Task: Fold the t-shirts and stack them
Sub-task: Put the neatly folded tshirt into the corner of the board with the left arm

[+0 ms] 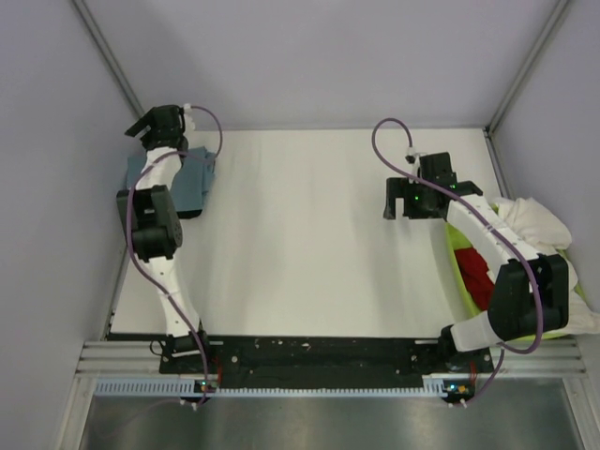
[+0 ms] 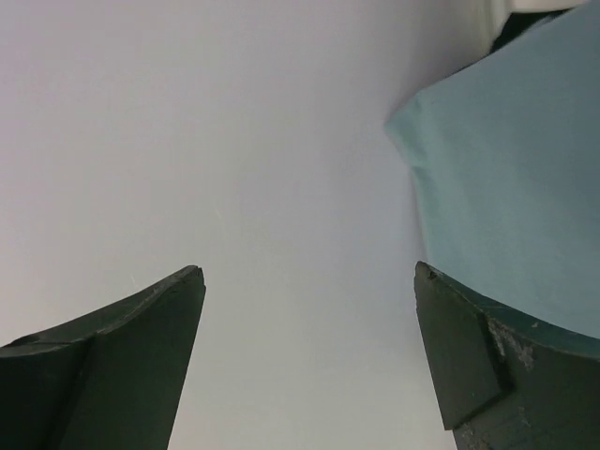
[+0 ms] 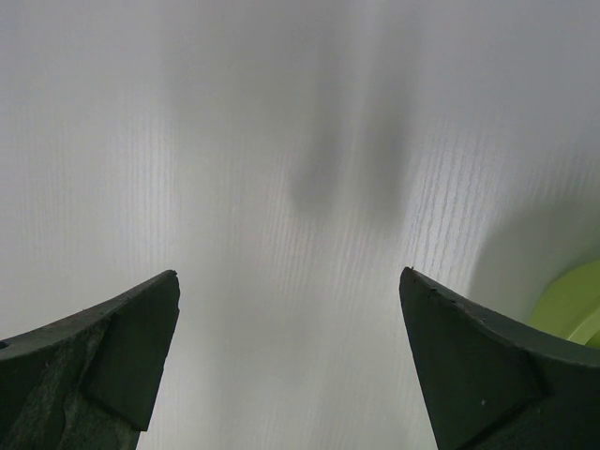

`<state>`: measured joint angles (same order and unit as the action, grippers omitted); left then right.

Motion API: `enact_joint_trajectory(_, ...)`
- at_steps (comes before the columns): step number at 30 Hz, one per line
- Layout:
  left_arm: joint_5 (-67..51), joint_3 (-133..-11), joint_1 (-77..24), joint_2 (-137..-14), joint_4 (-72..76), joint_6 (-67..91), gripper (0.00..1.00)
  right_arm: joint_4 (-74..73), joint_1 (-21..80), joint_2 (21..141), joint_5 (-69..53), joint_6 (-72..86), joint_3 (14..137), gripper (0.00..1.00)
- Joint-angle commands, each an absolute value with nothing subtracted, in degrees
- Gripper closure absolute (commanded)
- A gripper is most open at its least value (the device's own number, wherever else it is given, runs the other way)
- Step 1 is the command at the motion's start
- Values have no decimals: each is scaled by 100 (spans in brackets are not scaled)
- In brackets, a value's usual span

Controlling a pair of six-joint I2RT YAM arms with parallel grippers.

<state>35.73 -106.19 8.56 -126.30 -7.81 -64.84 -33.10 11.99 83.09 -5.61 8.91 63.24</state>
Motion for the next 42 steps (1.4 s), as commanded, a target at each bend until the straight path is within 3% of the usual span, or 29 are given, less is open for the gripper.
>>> enact_joint_trajectory(1,3017,-10058,274,-11472,-1492,-5320,7,-3296,1266,8297,-606,809,6328,1)
enact_joint_trajectory(5,1883,-9449,26,-11162,-2958,-4239,41,-3305,1301,8367,-641,809,6372,1)
enact_joint_trajectory(7,1487,-9335,-184,-11197,-3487,-3764,43,-3287,1301,8411,-668,800,6381,1)
enact_joint_trajectory(9,1389,-9107,-237,-11206,-3560,-3526,38,-3296,1310,8437,-685,791,6390,1)
enact_joint_trajectory(12,1844,-8728,-342,-11337,-3271,-3550,34,-3296,1327,8490,-747,791,6398,1)
enact_joint_trajectory(15,2485,-8552,-387,-11522,-2884,-3656,39,-3296,1336,8508,-800,791,6407,1)
enact_joint_trajectory(16,2592,-8508,-387,-11557,-2787,-3682,44,-3296,1327,8508,-800,791,6390,1)
enact_joint_trajectory(18,2680,-8438,-396,-11593,-2725,-3709,65,-3287,1336,8490,-791,782,6381,1)
enact_joint_trajectory(20,2567,-8307,-422,-11523,-2751,-3674,92,-3287,1336,8490,-782,782,6372,1)
enact_joint_trajectory(21,2488,-8149,-431,-11444,-2786,-3683,100,-3296,1345,8490,-774,782,6372,1)
enact_joint_trajectory(26,2540,-7481,-457,-11013,-2629,-3796,100,-3296,1336,8508,-800,782,6381,1)
enact_joint_trajectory(27,2584,-7375,-448,-10943,-2558,-3875,97,-3287,1345,8525,-817,782,6398,1)
enact_joint_trajectory(31,2453,-7251,-509,-10741,-2619,-3850,45,-3278,1345,8534,-826,826,6442,1)
enact_joint_trajectory(36,1646,-6638,-896,-9452,-2330,-3534,16,-3025,1345,8175,-493,940,6232,1)
enact_joint_trajectory(37,1409,-6462,-992,-9161,-2251,-3429,1,-2902,1345,8043,-431,967,6101,1)
enact_joint_trajectory(42,-190,-5110,-1143,-7684,-1470,-2682,1,-1822,1345,7314,-168,1274,5258,1)
